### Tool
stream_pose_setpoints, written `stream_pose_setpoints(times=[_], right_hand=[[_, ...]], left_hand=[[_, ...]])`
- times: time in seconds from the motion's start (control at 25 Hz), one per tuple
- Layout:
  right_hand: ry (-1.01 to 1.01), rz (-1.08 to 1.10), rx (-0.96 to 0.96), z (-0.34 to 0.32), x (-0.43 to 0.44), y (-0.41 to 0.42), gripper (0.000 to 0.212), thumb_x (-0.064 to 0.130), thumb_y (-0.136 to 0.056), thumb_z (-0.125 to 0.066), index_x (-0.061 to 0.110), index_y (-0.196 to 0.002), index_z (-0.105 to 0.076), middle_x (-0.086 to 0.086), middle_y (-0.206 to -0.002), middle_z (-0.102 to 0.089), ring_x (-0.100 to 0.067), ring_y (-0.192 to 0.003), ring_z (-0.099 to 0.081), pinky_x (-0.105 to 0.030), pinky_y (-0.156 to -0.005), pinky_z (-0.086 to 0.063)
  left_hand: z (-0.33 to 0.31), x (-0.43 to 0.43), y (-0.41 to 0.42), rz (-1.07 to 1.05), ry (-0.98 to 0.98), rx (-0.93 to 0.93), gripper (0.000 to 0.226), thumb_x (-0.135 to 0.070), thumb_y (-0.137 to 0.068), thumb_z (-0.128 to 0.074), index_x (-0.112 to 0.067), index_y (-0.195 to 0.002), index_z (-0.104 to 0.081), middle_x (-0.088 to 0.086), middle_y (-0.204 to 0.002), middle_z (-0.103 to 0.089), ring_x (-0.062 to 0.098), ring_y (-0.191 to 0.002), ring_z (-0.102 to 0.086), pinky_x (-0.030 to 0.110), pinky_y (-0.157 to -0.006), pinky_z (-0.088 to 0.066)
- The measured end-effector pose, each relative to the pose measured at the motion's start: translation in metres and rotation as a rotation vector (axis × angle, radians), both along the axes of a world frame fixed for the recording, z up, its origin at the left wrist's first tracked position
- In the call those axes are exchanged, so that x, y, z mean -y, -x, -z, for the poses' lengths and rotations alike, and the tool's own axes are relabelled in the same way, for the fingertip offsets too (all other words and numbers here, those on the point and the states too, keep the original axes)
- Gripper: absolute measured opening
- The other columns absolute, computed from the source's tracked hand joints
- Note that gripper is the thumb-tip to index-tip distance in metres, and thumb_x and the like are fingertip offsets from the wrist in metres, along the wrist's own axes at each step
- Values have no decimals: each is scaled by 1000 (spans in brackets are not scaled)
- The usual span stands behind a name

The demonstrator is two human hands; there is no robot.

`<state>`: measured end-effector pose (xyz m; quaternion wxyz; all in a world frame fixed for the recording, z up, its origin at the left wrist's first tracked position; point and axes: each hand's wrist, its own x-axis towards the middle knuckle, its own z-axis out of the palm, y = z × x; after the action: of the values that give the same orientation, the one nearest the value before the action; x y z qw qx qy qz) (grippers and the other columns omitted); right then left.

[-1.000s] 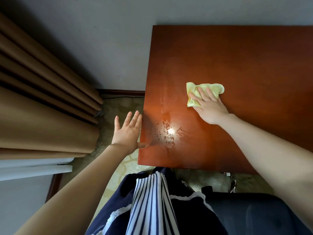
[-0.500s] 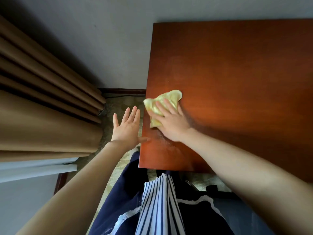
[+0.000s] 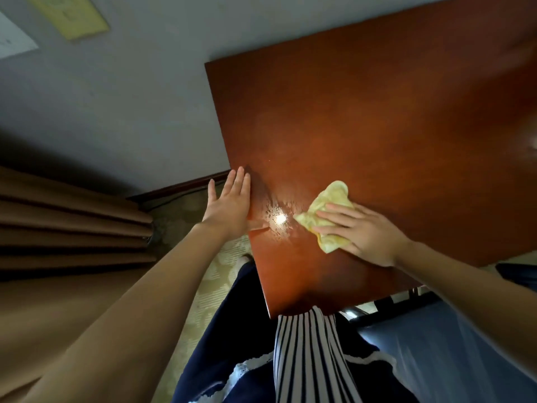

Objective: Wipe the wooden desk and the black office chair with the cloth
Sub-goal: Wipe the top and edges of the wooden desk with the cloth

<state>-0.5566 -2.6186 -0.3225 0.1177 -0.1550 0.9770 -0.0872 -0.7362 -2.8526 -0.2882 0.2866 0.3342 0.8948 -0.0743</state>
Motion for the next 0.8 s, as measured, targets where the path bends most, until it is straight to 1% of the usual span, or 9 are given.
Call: stream_pose_setpoints(times=[0.08,0.2,0.32,0.4,0.56,0.6,0.68,0.8], right_hand=[[-18,129,36,-2,-7,22,45,39,-95,-40,33,-140,-43,9,-151,-32,-14,-142,-21,-45,-113,-28],[-37,326,91,-2,-10,74,50,40,-99,-35,39,-147,-22,11,-157,-14,-11,-145,-1,-41,-118,-14],[-41,500,176,-1,-4,124,51,44,-100,-27,42,-148,-8,11,-159,2,-12,-145,10,-45,-119,-7],[-28,618,246,-1,3,151,52,44,-101,-24,42,-148,-4,10,-158,10,-15,-145,14,-47,-117,-1],[63,803,325,0,21,201,52,51,-99,-20,46,-148,-2,5,-157,18,-27,-142,22,-58,-112,7],[73,797,327,0,26,209,52,51,-99,-20,46,-147,-2,5,-157,19,-29,-142,24,-59,-111,8],[47,677,288,3,38,213,52,53,-98,-20,48,-146,-2,5,-157,20,-29,-141,26,-59,-111,11],[-29,347,203,7,52,184,53,54,-97,-20,49,-146,0,9,-157,17,-24,-142,25,-55,-112,12]], left_hand=[[0,1,15,42,36,-4,115,-70,-79,-50,-7,-147,17,7,-156,24,20,-143,21,53,-111,11],[4,1,36,96,81,-9,119,-72,-77,-49,-4,-145,20,11,-154,28,22,-143,22,53,-112,10],[7,-1,49,141,92,-11,124,-74,-74,-50,-1,-144,22,15,-152,30,26,-142,24,53,-114,9],[9,-1,54,180,79,-15,125,-74,-74,-52,1,-144,21,18,-152,29,28,-142,22,51,-116,9],[8,3,61,194,68,13,127,-74,-72,-54,-1,-145,20,15,-153,27,24,-144,19,49,-115,9],[6,3,61,186,75,15,127,-74,-71,-55,-2,-145,20,14,-154,27,23,-144,19,49,-114,10],[4,-1,62,143,95,28,128,-73,-70,-58,-5,-146,20,11,-154,27,23,-144,18,50,-114,9],[-1,-7,54,33,129,65,133,-72,-67,-63,-6,-146,21,9,-154,28,22,-145,16,51,-114,6]])
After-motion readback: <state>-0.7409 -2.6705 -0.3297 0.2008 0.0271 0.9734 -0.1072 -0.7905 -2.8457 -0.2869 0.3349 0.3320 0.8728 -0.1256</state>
